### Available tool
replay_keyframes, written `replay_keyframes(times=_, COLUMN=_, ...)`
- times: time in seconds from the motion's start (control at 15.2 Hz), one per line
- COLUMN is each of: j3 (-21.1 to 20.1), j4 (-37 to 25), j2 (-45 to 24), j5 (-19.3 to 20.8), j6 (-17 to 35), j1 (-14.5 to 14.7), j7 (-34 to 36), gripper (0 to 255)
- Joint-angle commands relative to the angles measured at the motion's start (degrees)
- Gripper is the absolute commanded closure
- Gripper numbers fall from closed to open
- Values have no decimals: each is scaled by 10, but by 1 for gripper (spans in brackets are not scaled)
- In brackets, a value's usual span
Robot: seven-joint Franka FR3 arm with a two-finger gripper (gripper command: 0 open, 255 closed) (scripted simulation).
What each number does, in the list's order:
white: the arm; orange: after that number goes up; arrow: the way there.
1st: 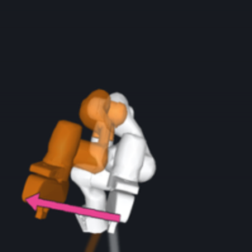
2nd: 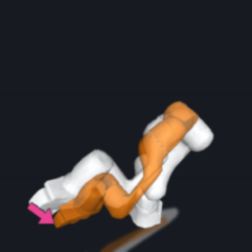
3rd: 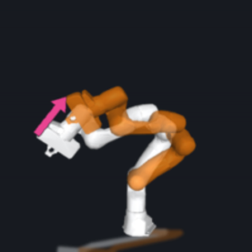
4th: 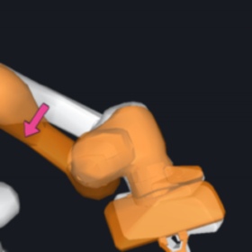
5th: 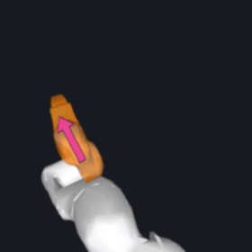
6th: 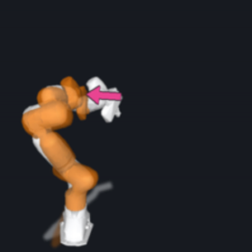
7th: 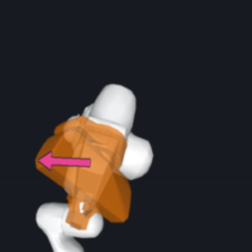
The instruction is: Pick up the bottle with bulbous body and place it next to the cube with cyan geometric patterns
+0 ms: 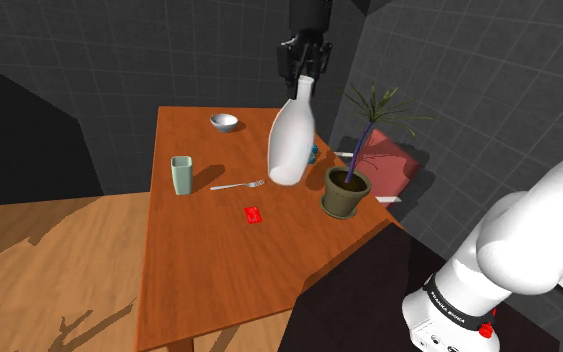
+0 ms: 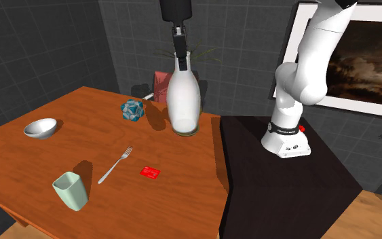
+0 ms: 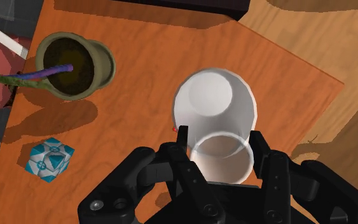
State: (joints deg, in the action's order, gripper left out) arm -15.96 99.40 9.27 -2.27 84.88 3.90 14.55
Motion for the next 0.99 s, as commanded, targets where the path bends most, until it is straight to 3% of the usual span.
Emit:
replay_keyframes(times=0.0, j3=14, j4=11, j2=2, j5=4, j6=9, j1=-10, j7=-25, gripper=255)
replay_keyframes(times=0.92, j3=112, j4=25, j2=-55, j5=41, j6=81, j1=-89, j7=-198, gripper=255)
